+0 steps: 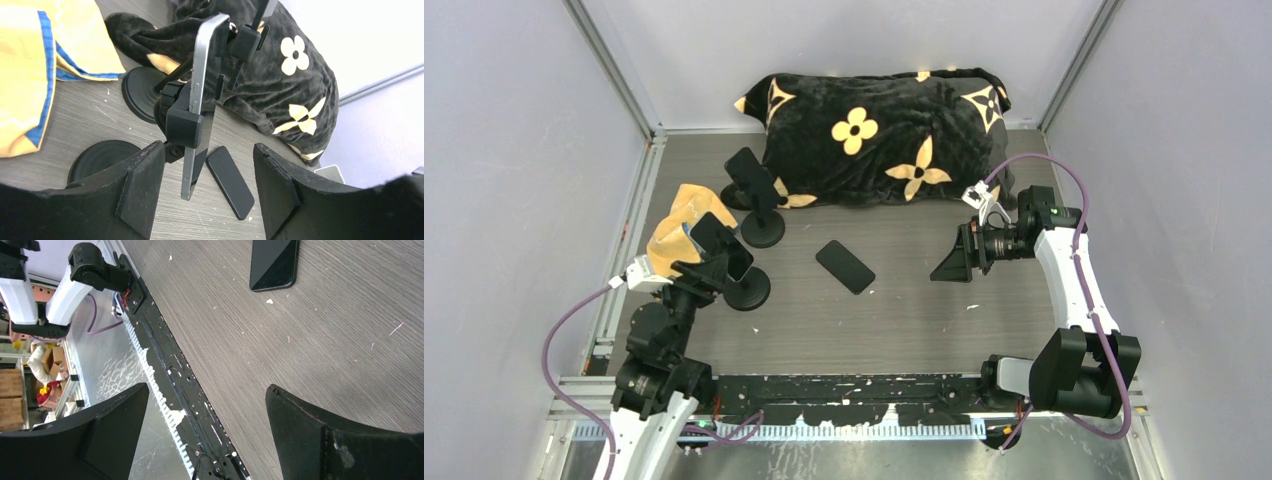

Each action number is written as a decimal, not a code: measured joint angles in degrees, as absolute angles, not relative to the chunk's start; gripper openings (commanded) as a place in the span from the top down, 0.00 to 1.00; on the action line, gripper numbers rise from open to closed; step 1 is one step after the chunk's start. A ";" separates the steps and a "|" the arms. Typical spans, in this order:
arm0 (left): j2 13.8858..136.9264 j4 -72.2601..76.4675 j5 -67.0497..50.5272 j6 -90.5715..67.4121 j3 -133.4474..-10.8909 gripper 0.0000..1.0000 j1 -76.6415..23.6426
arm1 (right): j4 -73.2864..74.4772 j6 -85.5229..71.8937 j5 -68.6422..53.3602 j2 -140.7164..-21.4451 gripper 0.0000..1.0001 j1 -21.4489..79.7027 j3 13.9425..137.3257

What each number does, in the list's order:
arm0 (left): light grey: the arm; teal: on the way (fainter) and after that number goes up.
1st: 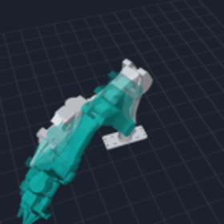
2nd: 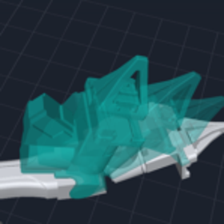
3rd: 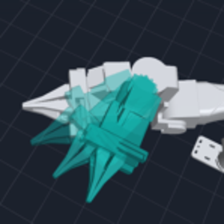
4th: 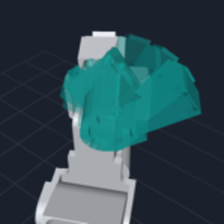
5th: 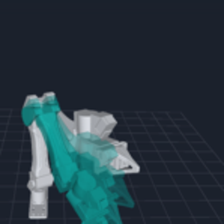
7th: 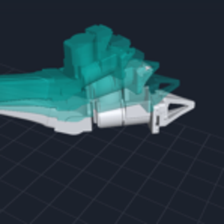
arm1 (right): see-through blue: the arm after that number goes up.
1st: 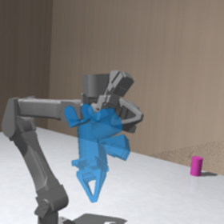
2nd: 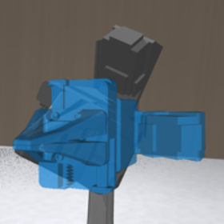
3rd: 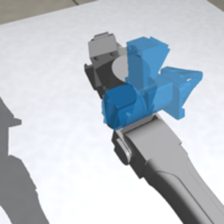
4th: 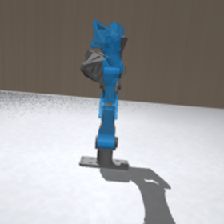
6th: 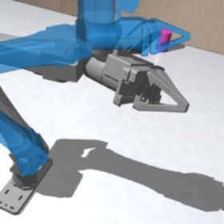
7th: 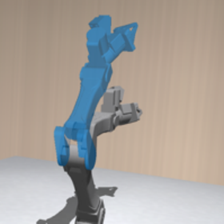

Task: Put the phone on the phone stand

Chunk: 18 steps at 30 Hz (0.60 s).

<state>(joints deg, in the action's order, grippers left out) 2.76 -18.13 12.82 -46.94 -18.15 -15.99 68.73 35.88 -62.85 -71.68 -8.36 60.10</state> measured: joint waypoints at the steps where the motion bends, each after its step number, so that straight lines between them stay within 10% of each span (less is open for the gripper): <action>1: 2.70 -20.27 13.37 -47.55 -19.77 0.33 -15.99 | 68.73 35.88 -62.85 -71.68 0.07 -8.36 60.10; 18: 25.65 -41.89 16.19 -43.90 -53.32 0.16 -15.99 | 68.79 35.90 -61.49 -72.79 0.07 -8.36 60.42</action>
<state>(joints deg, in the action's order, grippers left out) 25.65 -41.89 16.19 -43.90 -53.32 -15.99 68.79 35.90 -61.49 -72.79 -8.36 60.42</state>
